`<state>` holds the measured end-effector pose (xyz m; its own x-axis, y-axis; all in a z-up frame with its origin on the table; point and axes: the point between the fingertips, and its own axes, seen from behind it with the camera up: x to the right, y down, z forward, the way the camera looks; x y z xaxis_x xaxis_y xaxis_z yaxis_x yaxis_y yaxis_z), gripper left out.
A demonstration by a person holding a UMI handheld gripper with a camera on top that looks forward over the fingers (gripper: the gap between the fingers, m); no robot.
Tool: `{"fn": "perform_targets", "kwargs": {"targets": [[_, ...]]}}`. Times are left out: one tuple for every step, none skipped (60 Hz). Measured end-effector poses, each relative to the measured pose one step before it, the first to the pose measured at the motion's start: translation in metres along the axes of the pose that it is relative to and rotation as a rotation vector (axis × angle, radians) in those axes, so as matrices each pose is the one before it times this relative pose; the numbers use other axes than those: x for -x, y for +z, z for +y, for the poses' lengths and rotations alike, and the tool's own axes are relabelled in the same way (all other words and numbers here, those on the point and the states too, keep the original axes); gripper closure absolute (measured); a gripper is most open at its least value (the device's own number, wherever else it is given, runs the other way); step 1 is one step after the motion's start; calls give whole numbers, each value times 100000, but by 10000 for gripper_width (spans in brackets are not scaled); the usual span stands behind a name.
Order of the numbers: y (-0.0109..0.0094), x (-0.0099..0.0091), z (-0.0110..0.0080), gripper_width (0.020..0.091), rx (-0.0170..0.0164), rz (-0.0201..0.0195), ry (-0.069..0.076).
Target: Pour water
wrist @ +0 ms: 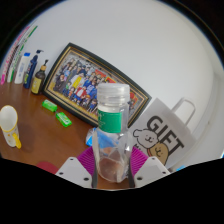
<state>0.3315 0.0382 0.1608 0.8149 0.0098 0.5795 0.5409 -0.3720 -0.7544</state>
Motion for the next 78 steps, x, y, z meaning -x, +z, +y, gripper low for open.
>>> {"fn": "perform_targets", "kwargs": {"targets": [[-474, 118, -538, 684, 296, 1340, -3214], [-485, 119, -537, 684, 310, 1337, -3110], [-504, 91, -504, 685, 387, 1460, -3165], [-447, -12, -518, 685, -68, 1268, -3399], [-540, 135, -576, 685, 41, 1484, -3286], [-545, 99, -560, 686, 42, 1373, -3355], [-478, 216, -542, 688, 126, 1157, -3532], [-454, 251, -490, 687, 286, 1077, -3741], [-458, 247, -449, 686, 249, 977, -3802], [-437, 281, -510, 688, 55, 876, -3655], [-427, 243, -546, 686, -173, 835, -3421], [-392, 259, -568, 689, -251, 944, -3437], [-417, 270, -532, 688, -196, 966, -3690], [-368, 256, -493, 688, -150, 822, -3981], [-359, 273, -523, 689, -246, 802, -4140], [-155, 132, -358, 687, -840, 482, -4120], [-379, 293, -486, 687, -314, 758, -4014], [-390, 186, -578, 686, -150, 826, -4265], [-227, 214, -485, 686, -365, 705, -4211], [-181, 178, -435, 685, -314, 666, -4214], [-209, 219, -426, 687, -293, 686, -4206], [-174, 242, -439, 681, -516, 449, -4221], [-166, 269, -421, 682, -607, 304, -4250], [-118, 219, -356, 687, -404, 358, -4202], [-84, 164, -285, 687, -84, 458, -4144], [29, 192, -168, 683, -151, 731, -4066], [-140, 83, -165, 684, 90, 618, -3960], [-223, 57, -166, 684, 610, 253, -4188], [-83, 153, -30, 685, 656, 282, -3902], [-48, 101, -10, 685, 850, 244, -3462], [-65, 76, 7, 687, 701, 189, -2857], [-43, 86, -46, 686, 437, 55, -2555], [-67, 116, -25, 685, 453, -42, -2527], [128, 166, 215, 685, -4, 121, -2604], [73, -136, -119, 685, 691, 77, -2630], [-11, -24, -83, 686, 351, 349, -2385], [4, -65, -92, 685, 80, 389, -2351], [-34, -75, -52, 687, 87, 404, -2230], [-32, -141, -37, 687, 162, 521, -1968], [-3, -67, -4, 686, 196, 426, -1609], [56, 45, 48, 686, -111, 32, -1388], [6, 45, -64, 686, 142, -187, -1268], [-56, 27, 1, 687, 90, -241, -1132], [7, -23, -2, 685, 159, 0, -1023], [-7, -44, 14, 686, 202, 71, -872], [8, -42, 20, 687, 221, 32, -765], [-6, -61, 23, 685, 192, 105, -771], [18, -74, -18, 684, 84, 148, -800], [83, -26, -100, 685, -36, 148, -705], [-10, -60, -7, 686, 68, 54, -672], [15, -34, -18, 685, 45, 46, -512], [7, -44, -39, 683, 9, 42, -358], [20, -35, -75, 683, -153, 32, -70], [35, -9, -79, 683, -319, -192, 266], [-7, -22, -34, 684, -151, -100, 311], [-5, -26, -20, 683, -13, -61, 471], [3, -11, -12, 686, 22, -81, 615], [-4, -36, -25, 684, -168, -231, 770], [6, -6, -18, 681, -116, -255, 1132], [1, -12, -16, 682, -172, -264, 1441], [-17, -22, -3, 683, -171, -296, 1753], [-12, 23, 28, 684, -344, -530, 2164], [-6, 70, -34, 683, -297, -706, 2516], [-15, 74, -56, 683, -570, -946, 3049], [-32, 71, -63, 684, -744, -1069, 3431], [-54, 28, -82, 683, -800, -973, 3642], [-66, -23, -96, 683, -907, -971, 3865], [-84, -47, -101, 685, -971, -1005, 4061], [-148, -132, -77, 682, -589, -658, 4272], [-80, -119, 5, 683, -883, -1217, 4868], [-129, -146, 19, 682, -560, -791, 4946], [-135, -143, 31, 683, -530, -873, 5050], [-140, -154, 30, 682, -479, -1021, 5256], [-148, -168, 31, 683, -439, -932, 5431], [-140, -179, 59, 684, -423, -795, 5591], [-133, -267, -48, 683, -306, -709, 5203], [-69, -187, 25, 684, -624, -1219, 5542], [-126, -108, 32, 685, -522, -1245, 5601]]}}
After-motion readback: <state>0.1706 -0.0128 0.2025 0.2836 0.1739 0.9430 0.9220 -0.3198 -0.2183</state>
